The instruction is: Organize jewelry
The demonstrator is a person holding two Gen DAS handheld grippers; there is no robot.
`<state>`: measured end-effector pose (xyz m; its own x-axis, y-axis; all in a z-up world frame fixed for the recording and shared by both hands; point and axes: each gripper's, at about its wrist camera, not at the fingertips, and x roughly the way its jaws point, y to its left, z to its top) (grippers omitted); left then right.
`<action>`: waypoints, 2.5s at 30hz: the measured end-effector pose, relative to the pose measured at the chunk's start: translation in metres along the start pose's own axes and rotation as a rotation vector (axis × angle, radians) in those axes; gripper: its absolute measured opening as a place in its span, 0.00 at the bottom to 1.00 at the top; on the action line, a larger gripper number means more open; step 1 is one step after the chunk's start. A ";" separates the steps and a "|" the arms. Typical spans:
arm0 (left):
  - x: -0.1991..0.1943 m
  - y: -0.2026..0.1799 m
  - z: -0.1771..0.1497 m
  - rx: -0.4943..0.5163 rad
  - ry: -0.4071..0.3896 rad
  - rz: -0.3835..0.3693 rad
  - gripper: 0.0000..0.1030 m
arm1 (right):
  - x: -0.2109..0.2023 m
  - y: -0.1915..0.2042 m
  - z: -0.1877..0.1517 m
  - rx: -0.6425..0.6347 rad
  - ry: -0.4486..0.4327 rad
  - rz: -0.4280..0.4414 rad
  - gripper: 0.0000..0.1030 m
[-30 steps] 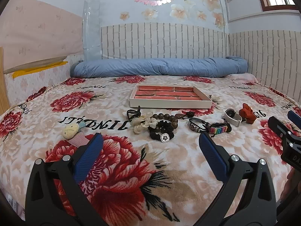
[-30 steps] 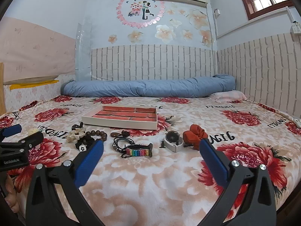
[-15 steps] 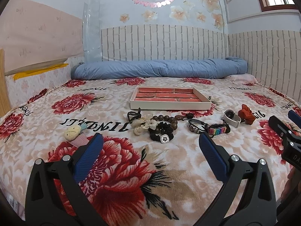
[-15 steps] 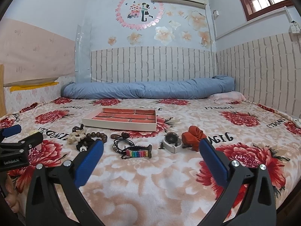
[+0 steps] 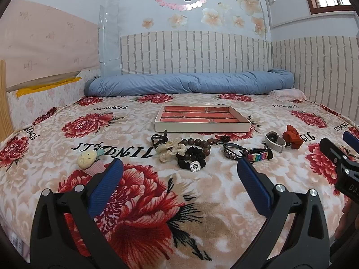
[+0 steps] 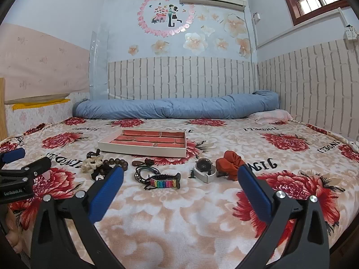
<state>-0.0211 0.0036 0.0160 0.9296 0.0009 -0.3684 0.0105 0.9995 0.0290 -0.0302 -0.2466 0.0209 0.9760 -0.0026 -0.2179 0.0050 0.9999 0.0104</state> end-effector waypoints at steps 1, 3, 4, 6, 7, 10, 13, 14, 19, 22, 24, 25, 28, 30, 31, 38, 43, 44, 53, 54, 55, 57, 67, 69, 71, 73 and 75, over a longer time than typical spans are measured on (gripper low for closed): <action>-0.001 0.000 0.000 0.000 0.000 -0.001 0.95 | -0.001 -0.001 0.000 0.001 -0.001 0.001 0.96; -0.001 -0.001 0.000 0.000 0.000 -0.001 0.95 | -0.001 -0.001 0.000 -0.001 0.001 -0.001 0.96; -0.001 -0.001 0.000 0.000 -0.001 -0.001 0.95 | -0.001 -0.001 0.000 0.000 0.000 0.000 0.96; -0.001 -0.001 0.000 0.000 -0.001 0.000 0.95 | -0.001 -0.001 0.000 0.000 -0.002 0.000 0.96; -0.001 -0.001 0.000 0.000 0.000 0.000 0.95 | -0.001 -0.001 0.000 0.000 -0.001 0.001 0.96; -0.001 -0.001 0.000 -0.001 0.003 -0.003 0.95 | -0.001 -0.001 0.000 0.000 0.002 0.001 0.96; -0.001 -0.003 0.001 -0.002 0.009 -0.006 0.95 | -0.001 -0.001 0.000 0.000 0.004 -0.002 0.96; 0.000 -0.003 0.002 -0.002 0.012 -0.007 0.95 | -0.001 -0.001 0.000 -0.001 0.005 -0.004 0.96; 0.013 0.000 0.000 -0.012 0.050 -0.016 0.95 | 0.006 0.001 -0.001 0.001 0.023 -0.004 0.96; 0.019 0.000 -0.002 -0.009 0.071 -0.021 0.95 | 0.009 0.001 -0.002 -0.005 0.029 -0.008 0.96; 0.024 -0.002 -0.003 -0.001 0.083 -0.017 0.95 | 0.012 0.002 -0.003 -0.009 0.034 -0.009 0.96; 0.027 -0.002 -0.005 0.003 0.090 -0.014 0.95 | 0.014 0.002 -0.003 -0.012 0.037 -0.012 0.96; 0.034 -0.004 -0.006 0.017 0.112 -0.001 0.95 | 0.020 0.003 -0.004 -0.018 0.048 -0.019 0.96; 0.039 -0.004 -0.005 0.019 0.125 0.002 0.95 | 0.025 0.003 -0.003 -0.016 0.062 -0.028 0.96; 0.042 -0.002 -0.004 0.015 0.131 -0.009 0.95 | 0.028 0.003 -0.002 -0.015 0.067 -0.033 0.96; 0.059 0.007 0.005 0.001 0.170 -0.015 0.95 | 0.049 -0.001 0.000 -0.013 0.110 -0.059 0.96; 0.071 0.010 0.013 0.023 0.181 0.006 0.95 | 0.072 -0.002 0.005 0.005 0.161 -0.054 0.96; 0.074 0.011 0.014 0.025 0.183 0.005 0.95 | 0.076 -0.003 0.005 0.010 0.170 -0.047 0.96; 0.115 0.020 0.021 0.032 0.256 0.006 0.95 | 0.129 0.009 -0.001 0.009 0.328 -0.039 0.96; 0.119 0.021 0.022 0.032 0.262 0.006 0.95 | 0.134 0.011 -0.002 0.006 0.342 -0.036 0.96; 0.124 0.022 0.023 0.032 0.268 0.006 0.95 | 0.139 0.013 -0.003 0.004 0.355 -0.034 0.96; 0.134 0.025 0.025 0.030 0.281 0.006 0.95 | 0.149 0.017 -0.006 -0.006 0.385 -0.027 0.96; 0.193 0.034 0.028 0.007 0.396 -0.006 0.95 | 0.191 0.032 -0.013 -0.024 0.526 0.004 0.96; 0.200 0.034 0.028 0.008 0.411 -0.010 0.95 | 0.196 0.034 -0.013 -0.024 0.534 0.007 0.96; 0.208 0.034 0.028 0.014 0.427 -0.008 0.95 | 0.200 0.037 -0.013 -0.032 0.539 0.005 0.96; 0.214 0.036 0.028 0.008 0.443 -0.013 0.95 | 0.204 0.040 -0.013 -0.044 0.551 0.000 0.96; 0.221 0.037 0.028 0.000 0.462 -0.022 0.95 | 0.209 0.042 -0.014 -0.054 0.567 -0.009 0.96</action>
<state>0.1948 0.0400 -0.0378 0.6676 -0.0064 -0.7445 0.0285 0.9994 0.0170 0.1708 -0.2049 -0.0380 0.7059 -0.0191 -0.7080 -0.0131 0.9991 -0.0401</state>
